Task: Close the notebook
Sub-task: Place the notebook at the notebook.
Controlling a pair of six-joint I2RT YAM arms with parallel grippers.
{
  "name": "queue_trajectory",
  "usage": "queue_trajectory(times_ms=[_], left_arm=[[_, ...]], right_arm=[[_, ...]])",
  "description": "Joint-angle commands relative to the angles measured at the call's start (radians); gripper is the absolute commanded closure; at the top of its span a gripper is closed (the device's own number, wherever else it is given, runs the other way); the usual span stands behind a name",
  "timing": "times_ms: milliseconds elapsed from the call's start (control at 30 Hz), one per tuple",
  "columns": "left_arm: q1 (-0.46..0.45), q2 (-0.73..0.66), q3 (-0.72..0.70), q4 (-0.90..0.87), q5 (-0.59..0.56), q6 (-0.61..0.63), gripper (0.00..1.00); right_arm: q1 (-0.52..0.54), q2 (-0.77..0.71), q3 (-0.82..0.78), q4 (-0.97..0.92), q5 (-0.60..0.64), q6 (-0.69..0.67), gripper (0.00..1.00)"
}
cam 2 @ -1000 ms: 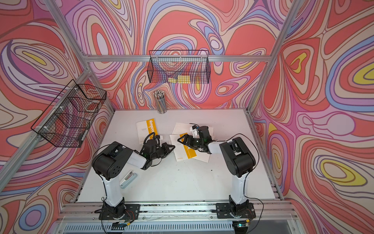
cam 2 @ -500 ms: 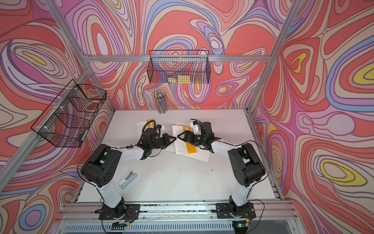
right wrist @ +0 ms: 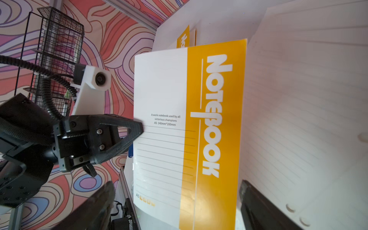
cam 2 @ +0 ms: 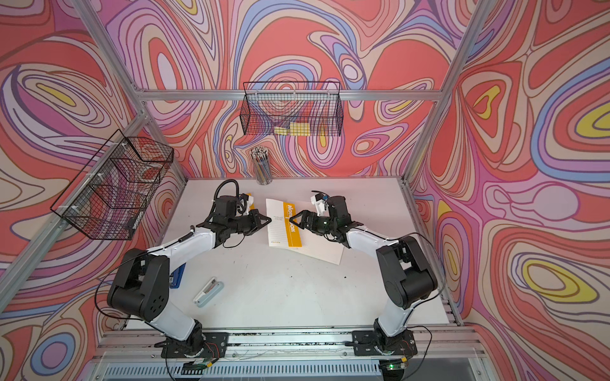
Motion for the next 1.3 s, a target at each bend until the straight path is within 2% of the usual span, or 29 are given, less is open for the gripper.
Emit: queue_trajectory(times_ms=[0,267,467,767,1267], left_arm=[[0.046,-0.066,0.020,-0.124,0.025,0.078,1.00],[0.179,-0.120,0.054,-0.270,0.056,0.155,1.00],[0.251,-0.122,0.078,-0.299,0.079,0.180,1.00],[0.310,-0.013,0.225,-0.385,0.084,0.250,1.00],[0.387,0.197,0.436,-0.436,0.104,0.300,1.00]], right_arm=[[-0.011,-0.024,0.010,-0.015,-0.003,-0.020,0.02],[-0.014,-0.016,-0.016,0.020,-0.010,-0.003,0.02],[-0.014,-0.018,-0.024,0.025,-0.009,-0.002,0.02],[-0.014,-0.015,-0.040,0.027,-0.009,-0.001,0.02],[-0.018,-0.007,-0.042,0.015,-0.004,-0.008,0.02]])
